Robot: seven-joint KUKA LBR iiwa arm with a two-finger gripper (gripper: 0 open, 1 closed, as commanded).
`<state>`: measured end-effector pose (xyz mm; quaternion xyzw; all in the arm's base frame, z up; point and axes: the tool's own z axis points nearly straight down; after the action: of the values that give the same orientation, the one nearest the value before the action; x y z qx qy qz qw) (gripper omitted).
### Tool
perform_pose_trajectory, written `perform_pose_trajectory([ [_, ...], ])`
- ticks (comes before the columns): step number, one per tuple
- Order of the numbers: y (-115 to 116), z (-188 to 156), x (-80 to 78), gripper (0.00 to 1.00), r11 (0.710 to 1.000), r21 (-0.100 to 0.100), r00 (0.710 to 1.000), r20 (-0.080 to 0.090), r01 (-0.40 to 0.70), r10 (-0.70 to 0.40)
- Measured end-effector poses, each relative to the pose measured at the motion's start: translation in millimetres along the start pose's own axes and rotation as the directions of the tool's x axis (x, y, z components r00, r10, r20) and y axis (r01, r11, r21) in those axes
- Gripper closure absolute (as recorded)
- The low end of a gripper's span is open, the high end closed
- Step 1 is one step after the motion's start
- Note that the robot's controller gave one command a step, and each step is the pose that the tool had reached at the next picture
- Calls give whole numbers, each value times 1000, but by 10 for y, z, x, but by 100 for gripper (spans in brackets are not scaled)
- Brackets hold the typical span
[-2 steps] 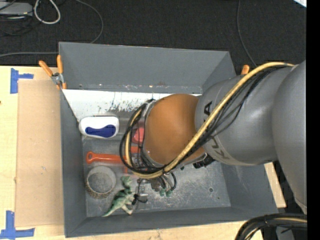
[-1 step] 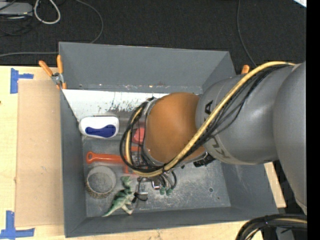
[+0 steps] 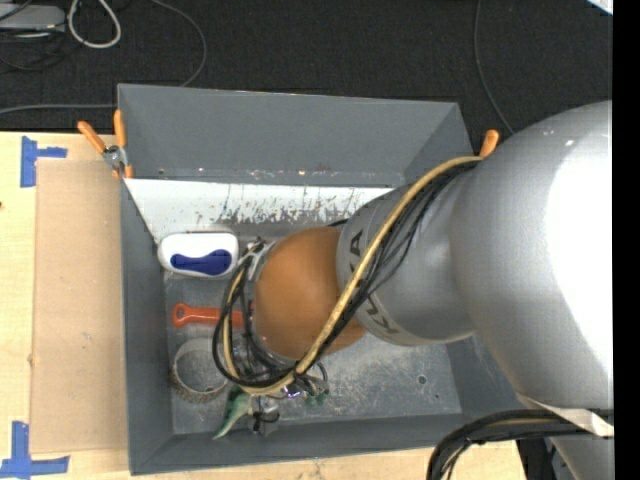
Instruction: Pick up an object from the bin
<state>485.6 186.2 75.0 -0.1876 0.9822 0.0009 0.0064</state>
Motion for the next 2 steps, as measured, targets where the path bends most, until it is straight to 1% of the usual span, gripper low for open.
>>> perform_pose_trajectory([
  [1,97,-487,78,0,998,-1,998,-17,-67,67],
  [2,361,-237,-13,0,924,-3,924,-6,383,-383],
])
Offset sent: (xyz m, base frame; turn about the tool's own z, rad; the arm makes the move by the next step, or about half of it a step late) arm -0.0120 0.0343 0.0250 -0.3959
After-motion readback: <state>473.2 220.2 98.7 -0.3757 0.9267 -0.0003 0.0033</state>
